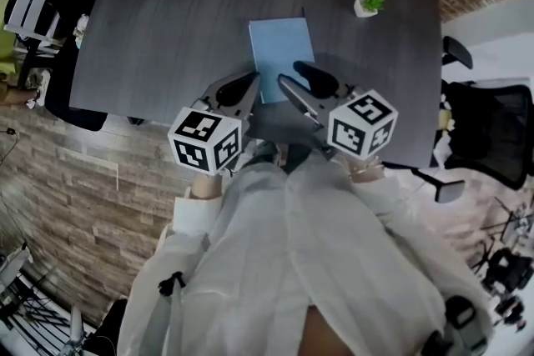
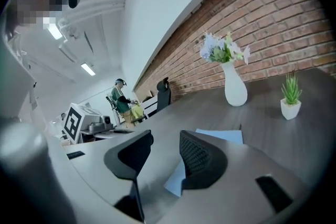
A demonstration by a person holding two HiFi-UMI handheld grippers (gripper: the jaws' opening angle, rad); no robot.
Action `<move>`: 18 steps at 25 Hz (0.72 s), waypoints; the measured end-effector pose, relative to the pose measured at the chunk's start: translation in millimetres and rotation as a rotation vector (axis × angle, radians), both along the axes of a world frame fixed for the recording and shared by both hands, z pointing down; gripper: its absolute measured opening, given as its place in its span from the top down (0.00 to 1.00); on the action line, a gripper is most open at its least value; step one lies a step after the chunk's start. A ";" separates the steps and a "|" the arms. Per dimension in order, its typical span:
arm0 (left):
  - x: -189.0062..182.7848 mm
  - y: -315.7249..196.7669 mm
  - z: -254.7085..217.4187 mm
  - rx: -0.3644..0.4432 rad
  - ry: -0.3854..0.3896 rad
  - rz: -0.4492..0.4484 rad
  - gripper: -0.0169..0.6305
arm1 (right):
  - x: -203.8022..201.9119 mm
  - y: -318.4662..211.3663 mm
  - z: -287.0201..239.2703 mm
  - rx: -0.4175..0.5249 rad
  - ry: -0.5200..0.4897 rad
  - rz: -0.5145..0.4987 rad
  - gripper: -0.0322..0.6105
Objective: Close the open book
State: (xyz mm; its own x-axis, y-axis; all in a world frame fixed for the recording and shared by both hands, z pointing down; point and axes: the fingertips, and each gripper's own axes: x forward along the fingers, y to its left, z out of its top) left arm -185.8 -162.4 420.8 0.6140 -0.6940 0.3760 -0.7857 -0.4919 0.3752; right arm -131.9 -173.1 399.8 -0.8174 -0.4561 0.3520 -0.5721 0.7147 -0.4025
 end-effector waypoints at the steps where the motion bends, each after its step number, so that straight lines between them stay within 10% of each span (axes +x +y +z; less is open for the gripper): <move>1: 0.1 -1.0 -3.4 0.008 0.001 -0.005 0.96 | 0.9 -0.2 -7.4 0.019 -0.006 0.001 0.68; 18: 24.6 3.1 -37.2 0.081 -0.038 0.011 0.96 | 31.7 5.8 -51.5 0.147 -0.035 0.101 0.93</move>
State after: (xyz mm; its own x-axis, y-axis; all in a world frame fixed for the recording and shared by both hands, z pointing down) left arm -161.2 -159.3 383.6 0.6082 -0.7162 0.3424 -0.7929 -0.5281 0.3039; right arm -100.3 -167.3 348.3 -0.7755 -0.5809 0.2473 -0.6313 0.7069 -0.3190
